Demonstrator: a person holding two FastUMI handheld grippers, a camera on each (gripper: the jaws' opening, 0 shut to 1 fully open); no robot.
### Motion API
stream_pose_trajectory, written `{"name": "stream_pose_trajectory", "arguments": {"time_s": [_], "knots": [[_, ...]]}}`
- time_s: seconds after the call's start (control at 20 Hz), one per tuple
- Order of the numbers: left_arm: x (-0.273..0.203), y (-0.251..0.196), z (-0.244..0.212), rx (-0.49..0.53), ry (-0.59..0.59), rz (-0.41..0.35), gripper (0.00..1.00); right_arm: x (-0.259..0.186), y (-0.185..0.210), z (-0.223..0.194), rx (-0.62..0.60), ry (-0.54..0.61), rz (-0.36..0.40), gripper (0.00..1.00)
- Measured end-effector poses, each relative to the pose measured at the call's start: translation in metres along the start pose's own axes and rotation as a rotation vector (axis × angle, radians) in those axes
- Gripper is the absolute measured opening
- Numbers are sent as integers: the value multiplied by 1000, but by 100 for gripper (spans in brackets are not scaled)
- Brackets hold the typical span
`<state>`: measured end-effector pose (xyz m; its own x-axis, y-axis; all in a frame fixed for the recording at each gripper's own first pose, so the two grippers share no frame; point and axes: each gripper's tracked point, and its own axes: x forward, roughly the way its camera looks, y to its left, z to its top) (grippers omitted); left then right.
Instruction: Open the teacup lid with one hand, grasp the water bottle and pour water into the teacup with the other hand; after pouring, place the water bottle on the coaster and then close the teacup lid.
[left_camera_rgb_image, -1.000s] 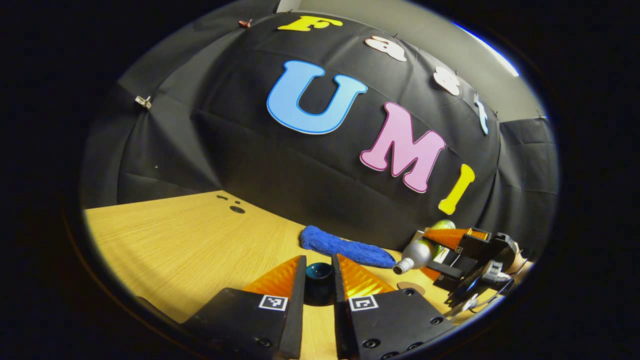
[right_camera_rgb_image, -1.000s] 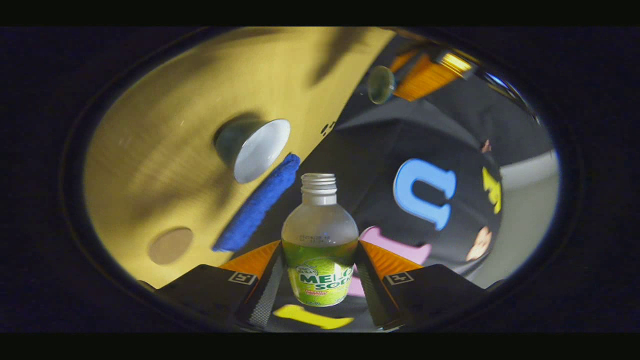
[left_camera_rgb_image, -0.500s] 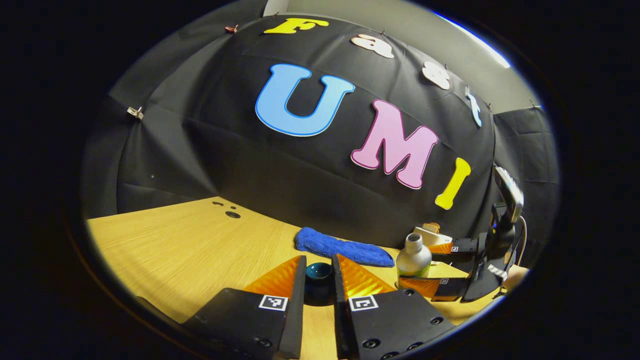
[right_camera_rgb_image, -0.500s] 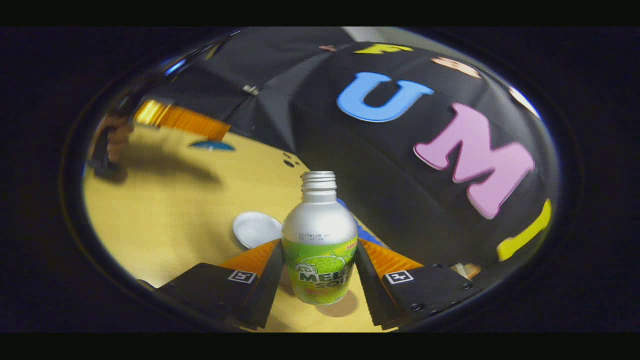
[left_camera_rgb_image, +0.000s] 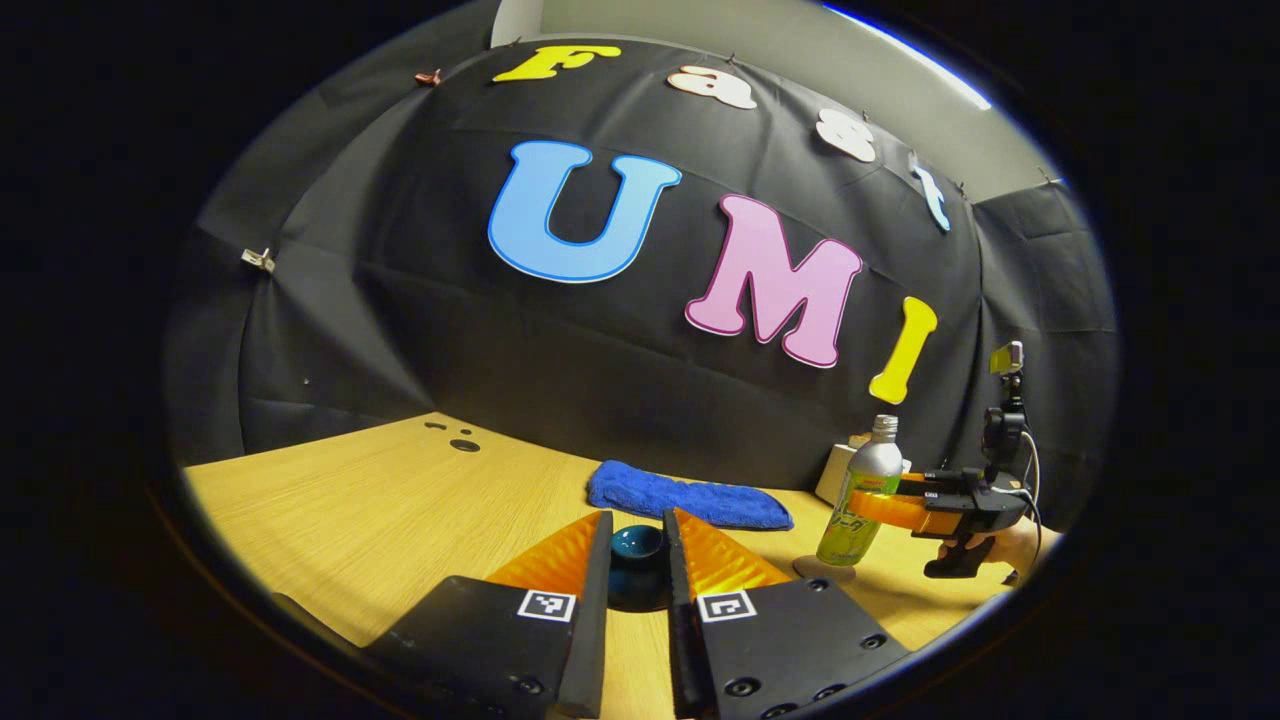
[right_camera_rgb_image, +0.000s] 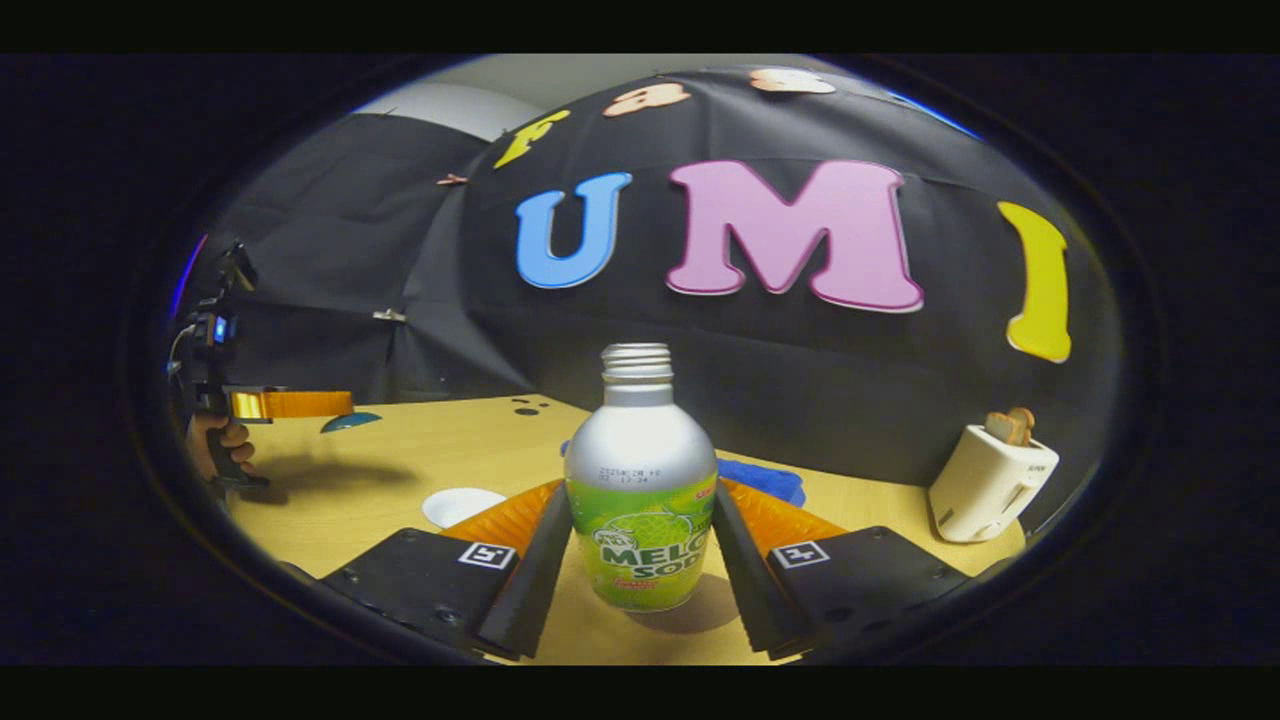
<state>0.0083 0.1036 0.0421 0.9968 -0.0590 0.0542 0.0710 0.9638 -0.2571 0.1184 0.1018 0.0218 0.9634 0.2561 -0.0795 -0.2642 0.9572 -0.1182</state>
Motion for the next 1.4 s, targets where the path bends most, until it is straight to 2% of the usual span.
{"name": "stream_pose_trajectory", "arguments": {"time_s": [0.3,0.45,0.5,0.65,0.7,0.8,0.85,0.9,0.95,1.0,1.05,1.4], "knots": [[6,-14,-7,74,16,18,30,13,-12,-26,108,3,3,77],[7,-22,-7,43,1,0,33,13,-16,-29,124,-11,0,77],[7,-25,-7,33,1,-8,30,12,-17,-29,134,-16,0,77],[9,-27,-10,36,5,-15,33,8,-20,-29,154,-8,-2,78],[10,-28,-9,39,3,-16,30,7,-19,-30,158,-4,-1,78],[10,-35,-10,27,1,-33,33,5,-20,-39,159,46,-14,81],[11,-39,-10,15,-1,-44,33,1,-19,-46,150,81,-21,82],[14,-44,-12,3,1,-56,30,-3,-19,-45,146,93,-25,93],[17,-50,-15,-3,10,-73,30,-6,-17,-41,150,94,-26,99],[20,-55,-18,0,22,-85,30,-9,-16,-41,161,96,-29,93],[24,-59,-20,9,31,-95,30,-17,-18,-40,177,95,-33,98],[56,-77,-48,124,111,-111,30,-95,-37,-43,194,55,-115,99]]}}
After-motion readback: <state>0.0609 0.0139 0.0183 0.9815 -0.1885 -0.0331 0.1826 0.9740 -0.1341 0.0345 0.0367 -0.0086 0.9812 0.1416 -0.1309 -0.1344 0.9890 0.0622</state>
